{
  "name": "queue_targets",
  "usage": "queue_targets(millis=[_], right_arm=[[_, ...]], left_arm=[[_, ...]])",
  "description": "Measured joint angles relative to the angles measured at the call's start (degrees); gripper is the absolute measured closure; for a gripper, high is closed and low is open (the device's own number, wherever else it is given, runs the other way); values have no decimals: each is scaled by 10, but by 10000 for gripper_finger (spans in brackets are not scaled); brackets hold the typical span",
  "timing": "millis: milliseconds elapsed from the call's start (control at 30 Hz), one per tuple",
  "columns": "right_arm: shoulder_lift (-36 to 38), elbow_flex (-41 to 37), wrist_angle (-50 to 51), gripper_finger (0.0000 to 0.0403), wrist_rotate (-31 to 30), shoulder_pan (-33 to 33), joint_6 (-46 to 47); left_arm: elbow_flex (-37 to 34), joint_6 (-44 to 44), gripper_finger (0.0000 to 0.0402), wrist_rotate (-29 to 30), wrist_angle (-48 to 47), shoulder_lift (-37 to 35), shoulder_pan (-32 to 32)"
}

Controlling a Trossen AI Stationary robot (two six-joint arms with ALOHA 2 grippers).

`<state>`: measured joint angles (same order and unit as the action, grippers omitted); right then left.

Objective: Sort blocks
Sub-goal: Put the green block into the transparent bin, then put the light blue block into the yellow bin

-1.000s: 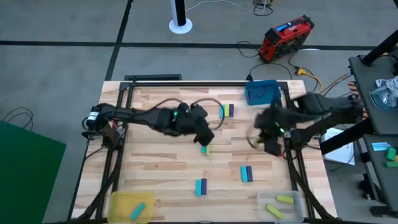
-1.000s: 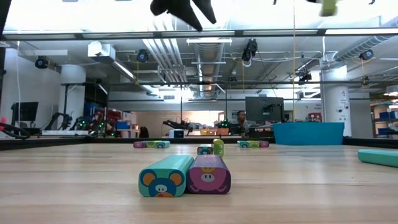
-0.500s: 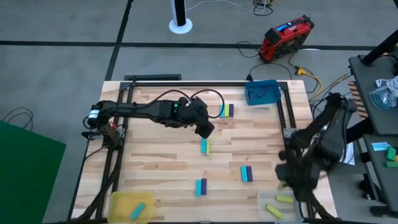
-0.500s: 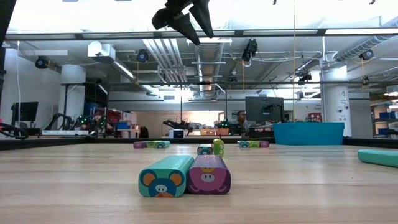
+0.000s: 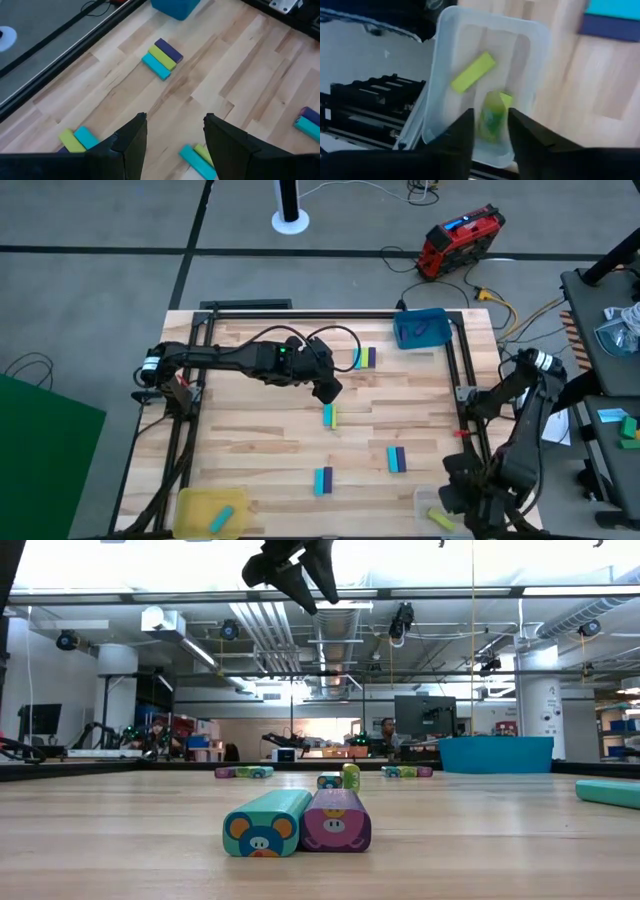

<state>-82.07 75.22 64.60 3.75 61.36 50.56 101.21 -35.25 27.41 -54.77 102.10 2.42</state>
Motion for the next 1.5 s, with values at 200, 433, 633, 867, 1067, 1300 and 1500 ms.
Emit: queue_targets(millis=[200, 433, 633, 867, 1067, 1300, 1500], right_arm=[[-12, 2, 2, 212, 13, -1, -11], [41, 36, 170, 219, -37, -41, -56], [110, 42, 199, 252, -174, -159, -114], [169, 38, 130, 302, -256, -368, -206], [210, 12, -40, 350, -233, -548, -288], [208, -33, -203, 390, -106, -733, -368], [164, -51, -246, 393, -17, -859, -378]], left_arm=[[0, 3, 228, -2, -3, 0, -1], [0, 2, 228, -56, -3, 0, -2], [13, -22, 228, -117, -14, 0, -2], [59, -59, 228, -120, -70, 0, -3], [91, -60, 228, -120, -113, 0, -22], [43, -91, 228, -145, -117, 0, -64], [-18, -121, 228, -198, -116, 0, -110]])
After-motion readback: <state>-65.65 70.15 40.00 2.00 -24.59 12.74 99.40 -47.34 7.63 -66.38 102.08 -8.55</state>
